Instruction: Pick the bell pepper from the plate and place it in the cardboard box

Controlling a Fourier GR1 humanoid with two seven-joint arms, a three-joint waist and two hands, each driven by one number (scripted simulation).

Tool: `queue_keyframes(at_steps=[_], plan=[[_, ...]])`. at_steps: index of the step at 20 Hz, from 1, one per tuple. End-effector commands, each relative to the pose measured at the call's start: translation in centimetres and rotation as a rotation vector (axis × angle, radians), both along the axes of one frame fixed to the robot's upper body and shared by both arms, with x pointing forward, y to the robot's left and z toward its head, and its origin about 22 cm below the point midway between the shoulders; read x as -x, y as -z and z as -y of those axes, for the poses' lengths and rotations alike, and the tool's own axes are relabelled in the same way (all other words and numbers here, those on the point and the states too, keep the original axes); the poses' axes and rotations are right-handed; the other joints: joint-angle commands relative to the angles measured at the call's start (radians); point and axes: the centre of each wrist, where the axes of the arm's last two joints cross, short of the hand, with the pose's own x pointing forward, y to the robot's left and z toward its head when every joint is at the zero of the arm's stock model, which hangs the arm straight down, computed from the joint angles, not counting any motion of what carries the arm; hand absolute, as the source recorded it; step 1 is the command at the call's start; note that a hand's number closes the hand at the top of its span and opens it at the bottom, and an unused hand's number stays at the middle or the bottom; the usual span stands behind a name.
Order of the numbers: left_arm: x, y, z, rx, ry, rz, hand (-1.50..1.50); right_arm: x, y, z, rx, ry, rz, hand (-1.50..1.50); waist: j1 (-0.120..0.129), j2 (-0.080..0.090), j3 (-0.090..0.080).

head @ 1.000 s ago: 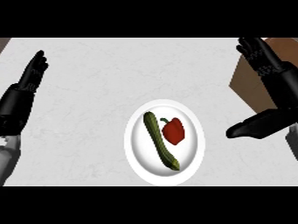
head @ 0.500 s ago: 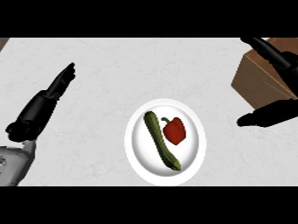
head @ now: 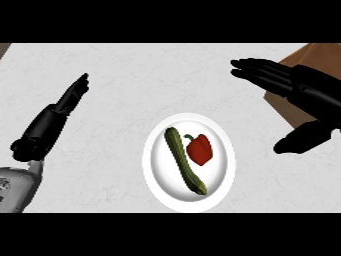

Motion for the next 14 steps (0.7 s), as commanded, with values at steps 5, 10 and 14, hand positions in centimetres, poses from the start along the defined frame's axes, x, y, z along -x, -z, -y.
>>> queue_keyframes(at_steps=[5, 10, 14], plan=[[0.3, -0.6, -0.2, 0.001, -0.006, -0.011, 0.00, 4.8, -0.1, -7.3, 0.345, -0.058, -0.003, -1.50, -0.008, -0.005, 0.000], [1.4, 0.5, -0.4, 0.004, 0.008, 0.008, 0.00, 6.3, -1.2, -11.7, 0.474, 0.006, 0.011, -1.50, -0.001, -0.002, 0.000], [1.2, 0.1, 1.4, -0.005, 0.006, 0.008, 0.00, 8.9, 1.6, -14.0, 0.532, 0.045, -0.019, -1.50, -0.006, -0.003, 0.001]])
